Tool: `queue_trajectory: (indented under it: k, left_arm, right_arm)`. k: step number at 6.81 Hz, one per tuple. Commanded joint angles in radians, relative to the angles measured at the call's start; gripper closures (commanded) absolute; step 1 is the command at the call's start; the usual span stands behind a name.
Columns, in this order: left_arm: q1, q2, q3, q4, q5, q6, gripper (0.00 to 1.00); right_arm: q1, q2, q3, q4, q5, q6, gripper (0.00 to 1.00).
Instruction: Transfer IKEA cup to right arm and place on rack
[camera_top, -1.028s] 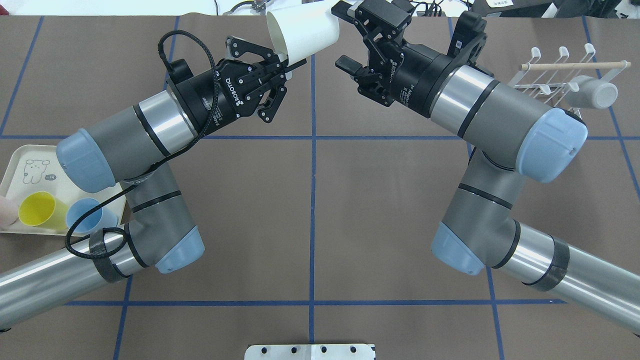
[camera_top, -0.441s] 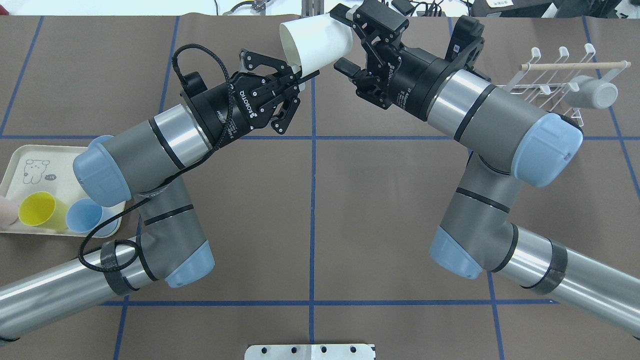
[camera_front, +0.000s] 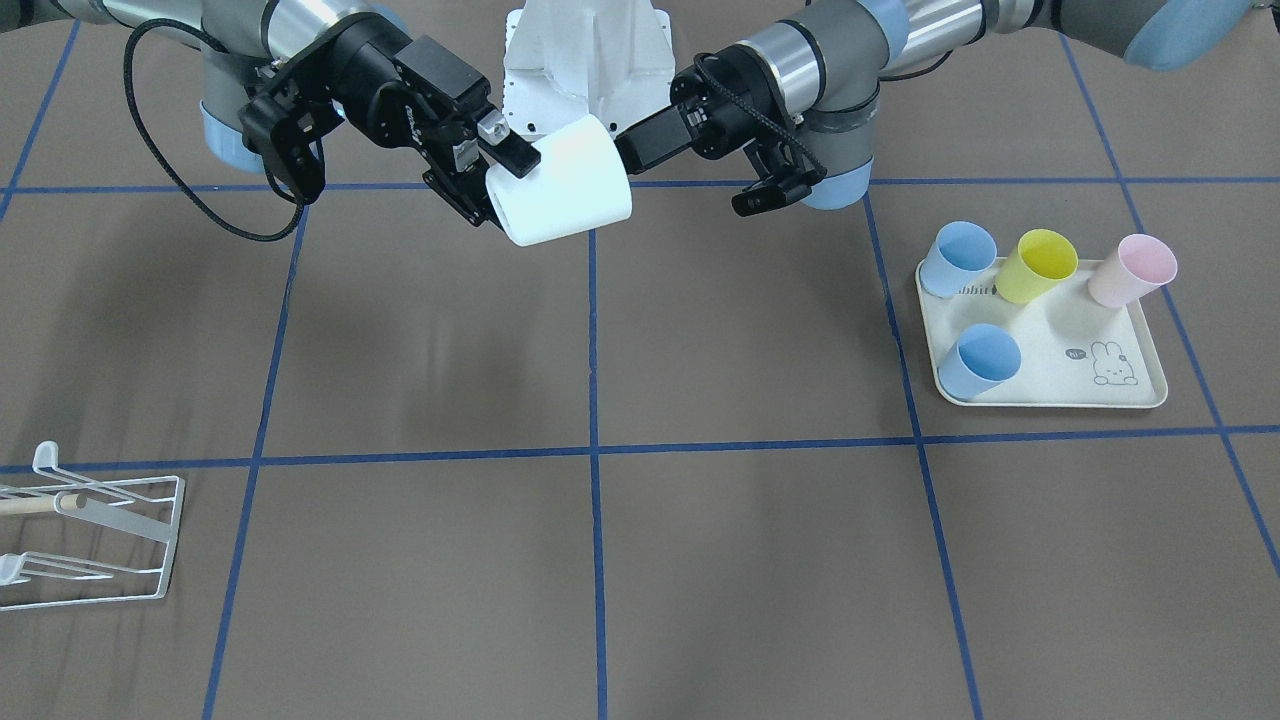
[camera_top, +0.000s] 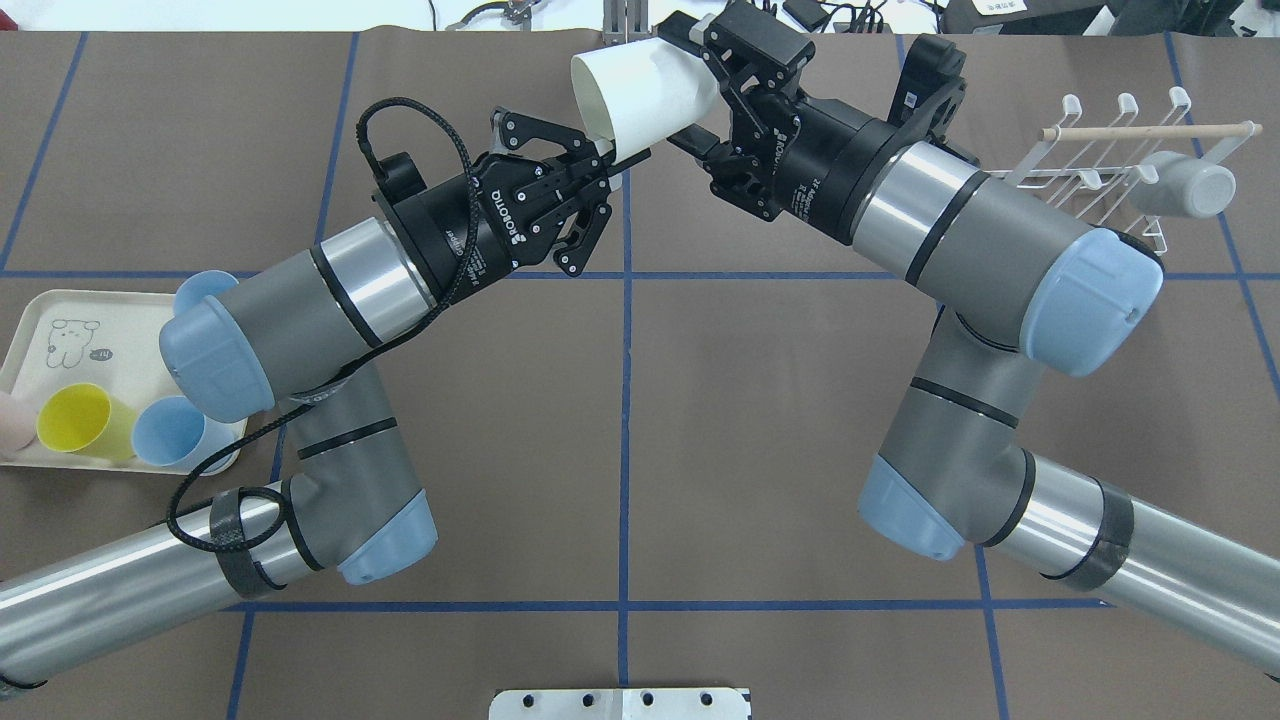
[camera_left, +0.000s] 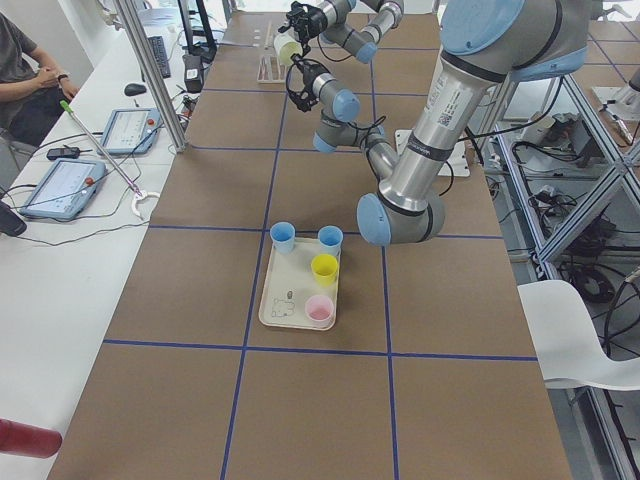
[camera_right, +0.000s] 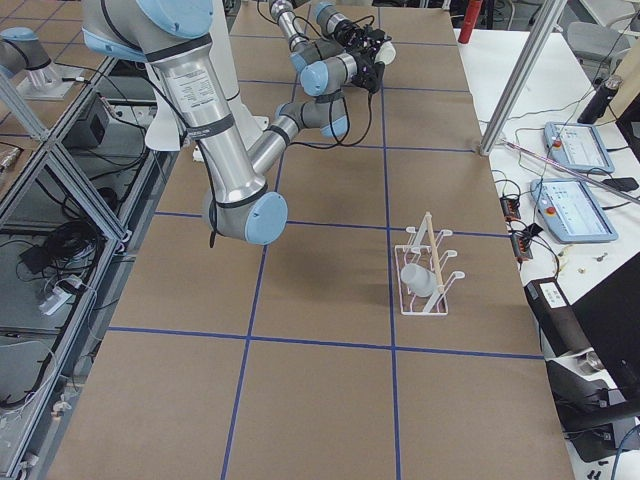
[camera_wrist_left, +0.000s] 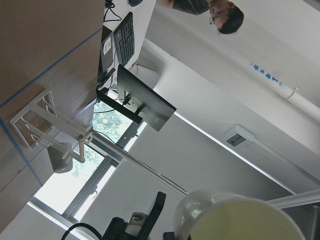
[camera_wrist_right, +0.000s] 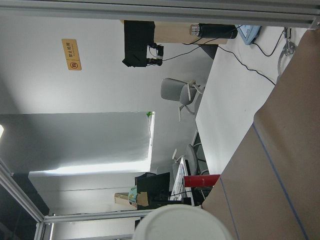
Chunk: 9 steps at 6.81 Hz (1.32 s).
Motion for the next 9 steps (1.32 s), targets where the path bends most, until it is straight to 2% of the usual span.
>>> queue_trajectory:
  k: [1,3,5,9]
  left_arm:
    - [0.001,-0.009,0.012,0.0,0.0,0.002,1.0]
    - [0.004,-0.01,0.012,0.0,0.0,0.002,1.0]
    - [0.005,-0.009,0.013,-0.002,-0.001,0.003,1.0]
    - [0.01,-0.015,0.012,-0.002,0.0,0.003,1.0]
  right_arm:
    - [-0.003,0.002,0.0,0.001,-0.001,0.0,0.01]
    - [-0.003,0.002,0.0,0.001,-0.01,0.0,0.02]
    - [-0.004,0.002,0.0,0.001,-0.027,0.0,0.08]
    - [-0.009,0.015,-0.012,-0.002,-0.046,0.0,0.09]
